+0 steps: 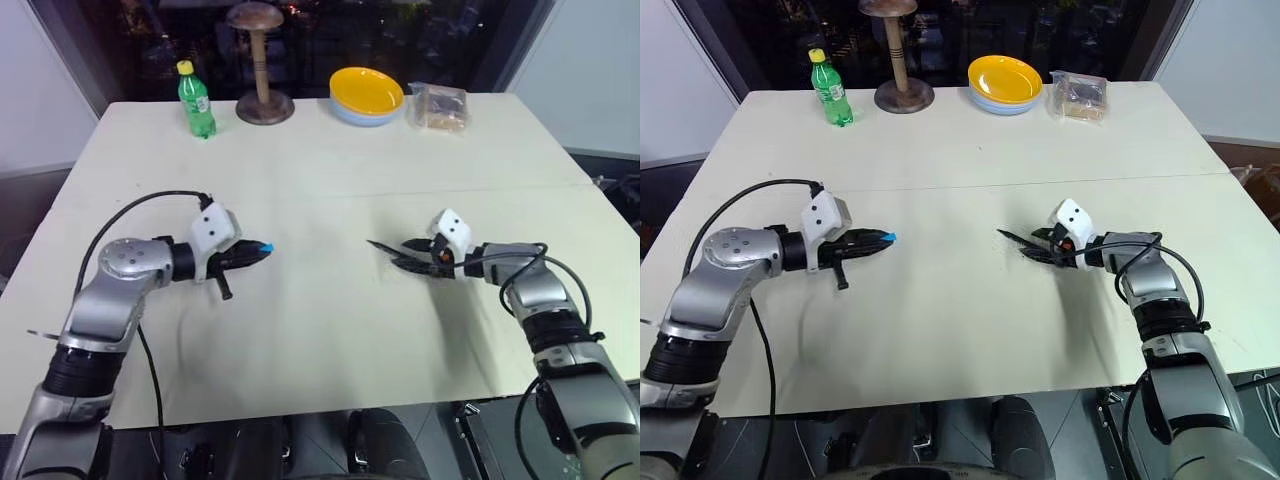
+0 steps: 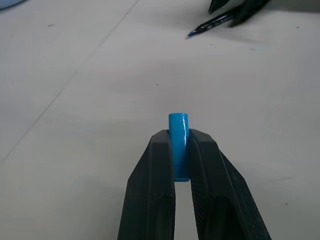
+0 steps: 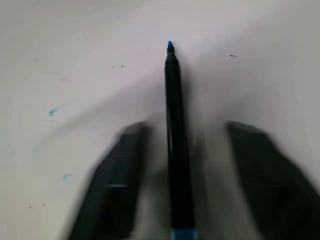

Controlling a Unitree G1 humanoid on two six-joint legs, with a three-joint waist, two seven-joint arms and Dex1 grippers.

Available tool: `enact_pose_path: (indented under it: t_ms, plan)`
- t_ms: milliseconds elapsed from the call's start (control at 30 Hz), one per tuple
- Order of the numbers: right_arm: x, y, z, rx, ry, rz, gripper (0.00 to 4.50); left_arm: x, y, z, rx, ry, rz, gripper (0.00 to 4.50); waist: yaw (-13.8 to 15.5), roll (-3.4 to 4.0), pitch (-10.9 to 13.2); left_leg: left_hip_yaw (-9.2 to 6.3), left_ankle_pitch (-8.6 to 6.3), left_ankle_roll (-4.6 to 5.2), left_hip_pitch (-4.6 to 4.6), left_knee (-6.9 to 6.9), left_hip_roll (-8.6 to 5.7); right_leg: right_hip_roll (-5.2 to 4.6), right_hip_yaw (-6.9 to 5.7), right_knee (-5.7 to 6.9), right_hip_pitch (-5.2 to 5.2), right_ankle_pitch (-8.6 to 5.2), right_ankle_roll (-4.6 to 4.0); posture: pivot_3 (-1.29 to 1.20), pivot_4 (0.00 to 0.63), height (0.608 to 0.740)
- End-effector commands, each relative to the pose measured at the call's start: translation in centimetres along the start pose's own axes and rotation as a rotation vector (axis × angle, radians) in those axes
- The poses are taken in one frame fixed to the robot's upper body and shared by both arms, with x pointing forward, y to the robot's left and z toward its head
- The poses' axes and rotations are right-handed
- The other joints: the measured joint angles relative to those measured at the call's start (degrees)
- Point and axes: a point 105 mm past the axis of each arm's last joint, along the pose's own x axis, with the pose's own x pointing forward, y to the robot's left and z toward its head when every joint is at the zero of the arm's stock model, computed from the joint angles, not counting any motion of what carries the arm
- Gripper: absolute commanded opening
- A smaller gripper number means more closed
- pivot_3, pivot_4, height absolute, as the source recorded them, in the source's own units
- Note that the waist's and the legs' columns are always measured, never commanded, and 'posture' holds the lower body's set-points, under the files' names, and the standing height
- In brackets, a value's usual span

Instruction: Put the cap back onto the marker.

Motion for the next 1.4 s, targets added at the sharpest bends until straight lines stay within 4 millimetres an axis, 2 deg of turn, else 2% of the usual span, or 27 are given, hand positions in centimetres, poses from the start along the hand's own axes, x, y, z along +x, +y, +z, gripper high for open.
enact_pose_path:
  t_ms: [33,67,367,533,700,967,1400]
  plan:
    - [0.0,-0.1,-0.9,0.005,0.035,0.005,0.53,-0.9,-0.2,1.0,0.053,-0.008,-0.014,0.0,0.01,0.01,0.0,0.0,0.0,0.0,0.01,0.0,0.0,0.0,0.0,0.0,0.01,0.0,0.0,0.0,0.15,0.74]
    - [0.0,-0.2,-0.9,0.005,0.037,0.006,0.03,-1.0,-0.2,1.0,0.057,-0.007,-0.017,0.0,0.01,0.01,0.0,0.0,0.0,0.0,0.02,0.0,0.0,-0.01,0.0,0.0,0.01,0.0,0.0,0.0,0.15,0.74]
    - [0.0,0.4,-0.3,-0.069,0.045,0.037,0.03,-0.9,0.2,1.9,0.127,-0.028,-0.046,0.0,0.03,0.02,-0.01,0.0,-0.01,-0.01,0.04,0.0,0.0,-0.04,0.0,0.0,0.04,0.0,-0.02,0.0,0.15,0.74]
    - [-0.6,1.3,2.7,-0.296,0.04,0.073,0.03,-0.1,1.0,2.6,0.196,-0.059,-0.076,0.0,0.1,0.15,0.07,0.01,-0.01,0.0,0.02,-0.01,-0.01,-0.05,0.0,0.0,0.0,0.0,-0.02,0.0,0.15,0.74]
    - [-1.4,2.9,6.7,-0.473,-0.004,0.129,0.03,0.9,1.6,3.8,0.276,-0.113,-0.121,0.0,0.07,0.22,0.12,0.08,-0.01,0.01,-0.04,-0.02,-0.02,-0.04,0.0,0.0,-0.09,0.0,0.0,0.0,0.15,0.74]
    - [-1.0,5.0,10.5,-0.585,-0.07,0.157,0.03,2.2,1.5,3.5,0.364,-0.121,-0.197,0.0,0.13,0.22,0.12,0.13,-0.02,0.02,-0.05,-0.02,-0.01,-0.01,0.0,0.0,-0.12,0.0,0.0,0.0,0.15,0.74]
    - [-0.1,7.1,11.6,-0.612,-0.089,0.198,0.03,3.5,1.5,3.3,0.449,-0.145,-0.214,0.0,0.13,0.22,0.12,0.14,-0.02,0.03,-0.11,-0.01,-0.01,-0.01,0.0,0.0,-0.18,0.0,0.0,0.0,0.15,0.74]
